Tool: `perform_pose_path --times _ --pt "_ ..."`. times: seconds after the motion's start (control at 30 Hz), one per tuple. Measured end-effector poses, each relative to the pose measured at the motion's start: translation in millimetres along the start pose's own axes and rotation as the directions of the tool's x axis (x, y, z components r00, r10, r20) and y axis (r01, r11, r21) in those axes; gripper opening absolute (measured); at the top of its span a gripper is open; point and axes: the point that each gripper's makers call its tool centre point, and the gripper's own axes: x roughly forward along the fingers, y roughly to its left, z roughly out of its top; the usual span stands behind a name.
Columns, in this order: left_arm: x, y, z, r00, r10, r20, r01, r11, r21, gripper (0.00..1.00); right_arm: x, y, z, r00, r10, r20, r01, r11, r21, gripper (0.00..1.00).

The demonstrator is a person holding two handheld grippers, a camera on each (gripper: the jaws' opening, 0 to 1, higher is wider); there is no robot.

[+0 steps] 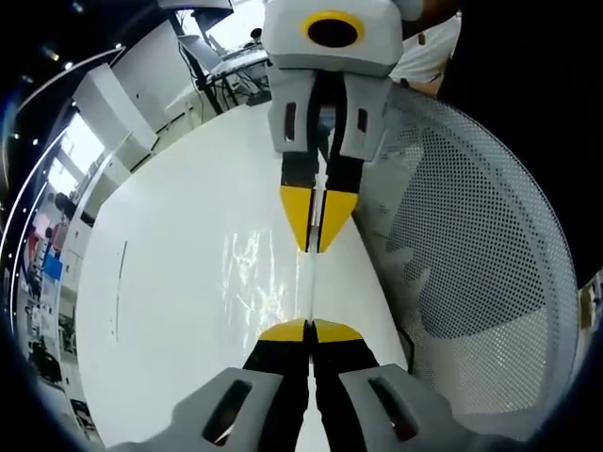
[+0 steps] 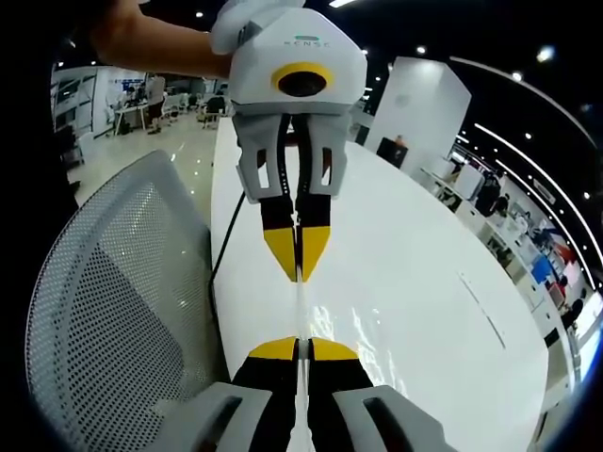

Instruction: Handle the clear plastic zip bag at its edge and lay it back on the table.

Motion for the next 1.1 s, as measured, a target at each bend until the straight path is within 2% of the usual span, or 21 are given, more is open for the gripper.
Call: perform_pose_path --times 1.1 --pt "-2.0 -2.0 -2.6 1.0 -0.009 -0.003 0.009 1.0 -0.01 0.0 -1.4 -0.1 -3.1 1.0 -0.002 -0.005 0.002 1.0 0.015 0.0"
